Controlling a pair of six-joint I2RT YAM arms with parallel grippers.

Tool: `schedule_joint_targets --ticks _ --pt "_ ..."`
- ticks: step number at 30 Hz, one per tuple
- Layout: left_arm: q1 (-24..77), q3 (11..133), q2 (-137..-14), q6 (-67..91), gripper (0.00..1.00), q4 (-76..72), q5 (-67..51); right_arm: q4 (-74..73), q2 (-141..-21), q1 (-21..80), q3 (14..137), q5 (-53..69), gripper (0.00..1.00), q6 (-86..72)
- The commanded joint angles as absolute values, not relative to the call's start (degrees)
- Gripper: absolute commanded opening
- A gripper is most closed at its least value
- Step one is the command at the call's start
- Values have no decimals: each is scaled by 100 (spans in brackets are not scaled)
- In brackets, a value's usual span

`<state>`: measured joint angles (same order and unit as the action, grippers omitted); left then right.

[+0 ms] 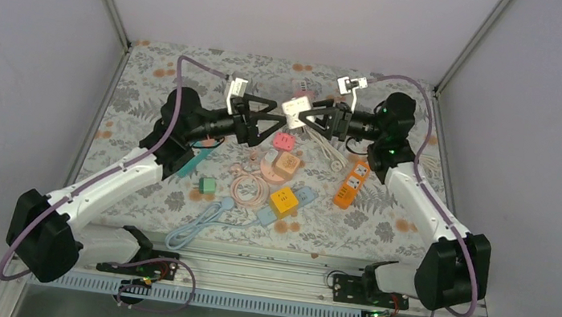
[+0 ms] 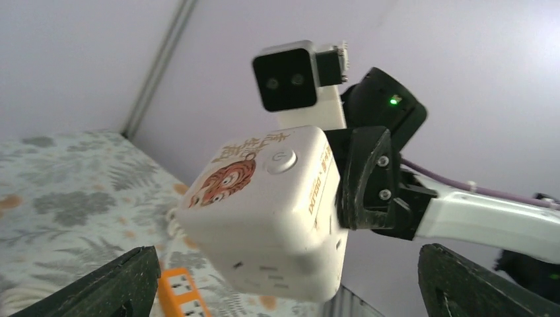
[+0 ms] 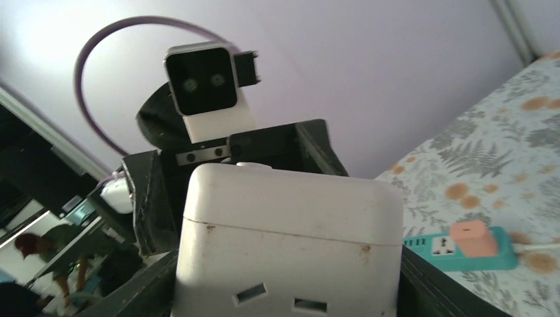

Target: Insert the plug

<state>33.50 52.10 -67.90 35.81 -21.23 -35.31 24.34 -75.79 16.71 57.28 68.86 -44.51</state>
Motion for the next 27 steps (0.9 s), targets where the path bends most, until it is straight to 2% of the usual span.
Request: schedule_joint_targets --ticks 1,8,13,16,22,25,27 --pt "3322 5386 -6938 4207 96 -2626 -4425 3066 -7503 1937 6011 7178 61 -4691" --pt "3327 5327 -7041 4744 89 -2980 -4659 3773 -7567 2249 6091 7173 61 -5174" --pt "3328 5225 -7042 5183 85 -3525 -4791 3732 -7573 2405 6174 7181 61 -5101" --pt "3331 5191 -7058 5318 78 -3662 -4909 3433 -7592 2417 6251 7146 61 -4916" --pt "3330 5118 -7014 5384 55 -3769 -5066 3290 -7604 2426 6311 7105 61 -4804" --pt "3331 5103 -6981 5044 45 -3572 -4952 2695 -7580 2426 6403 6942 67 -4395" --pt "3328 5133 -6941 4561 43 -3222 -4725 1840 -7527 2426 6535 6633 81 -3790"
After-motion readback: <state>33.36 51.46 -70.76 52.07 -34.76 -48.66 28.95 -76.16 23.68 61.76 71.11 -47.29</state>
